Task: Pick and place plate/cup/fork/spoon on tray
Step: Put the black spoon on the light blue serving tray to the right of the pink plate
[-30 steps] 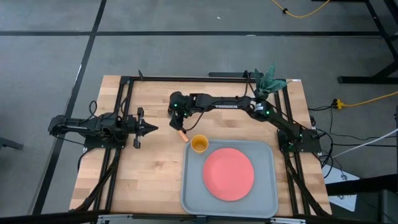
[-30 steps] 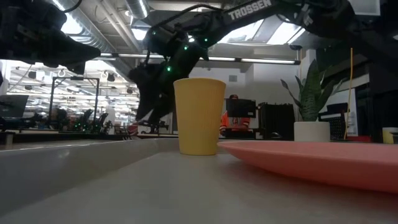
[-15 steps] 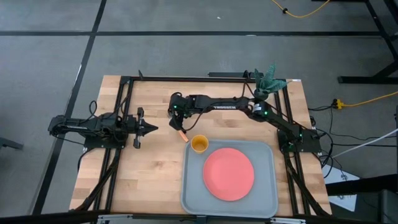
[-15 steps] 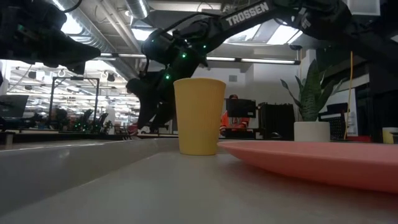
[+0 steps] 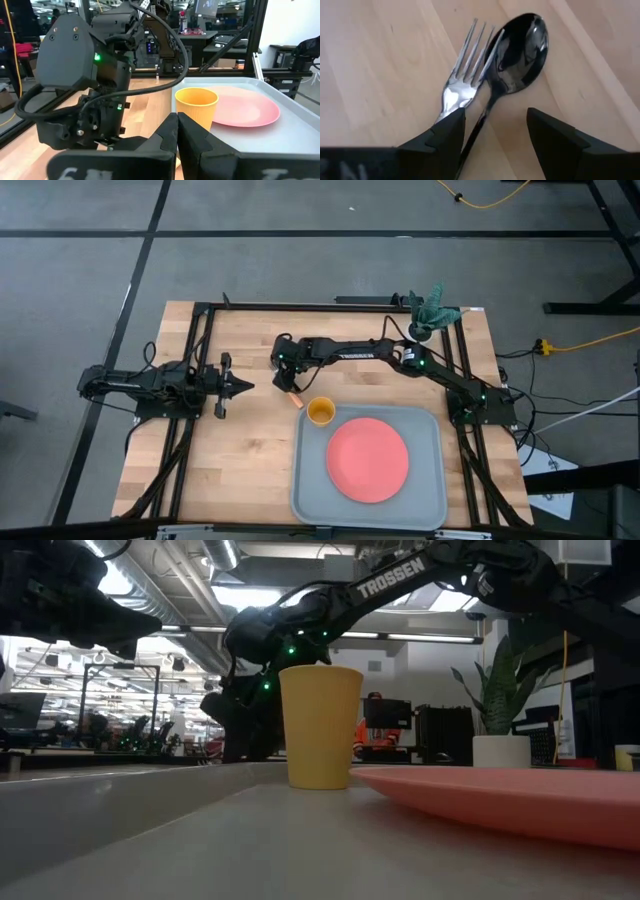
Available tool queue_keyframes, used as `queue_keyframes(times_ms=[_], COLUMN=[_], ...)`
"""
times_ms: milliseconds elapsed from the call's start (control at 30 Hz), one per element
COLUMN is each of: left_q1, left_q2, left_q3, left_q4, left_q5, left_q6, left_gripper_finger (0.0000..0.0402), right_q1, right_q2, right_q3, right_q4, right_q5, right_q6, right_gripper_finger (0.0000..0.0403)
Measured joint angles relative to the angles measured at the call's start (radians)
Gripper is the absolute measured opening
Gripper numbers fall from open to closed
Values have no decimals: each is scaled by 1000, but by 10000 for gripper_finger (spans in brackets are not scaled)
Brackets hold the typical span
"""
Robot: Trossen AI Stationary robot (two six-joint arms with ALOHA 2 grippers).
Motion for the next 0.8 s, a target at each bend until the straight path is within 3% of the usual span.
queue_keyframes(times_ms=[300, 533, 633, 800], left_q1=[0, 0, 0, 0], left_q2=[0, 0, 0, 0], left_q3=[0, 0, 0, 0], left_q4=[0, 0, 0, 0], left_q5=[0, 0, 0, 0], left_q6=[0, 0, 0, 0], left_gripper_finger=[0, 0, 0, 0], right_q1=[2, -4, -9, -22], right_q2=[-3, -5, -5, -5], right_q3=[1, 2, 2, 2], right_q4=[-85, -124, -129, -136], right_q5=[112, 127, 123, 104], right_q6=[26, 56, 58, 71], right_gripper_finger=[217, 215, 196, 131])
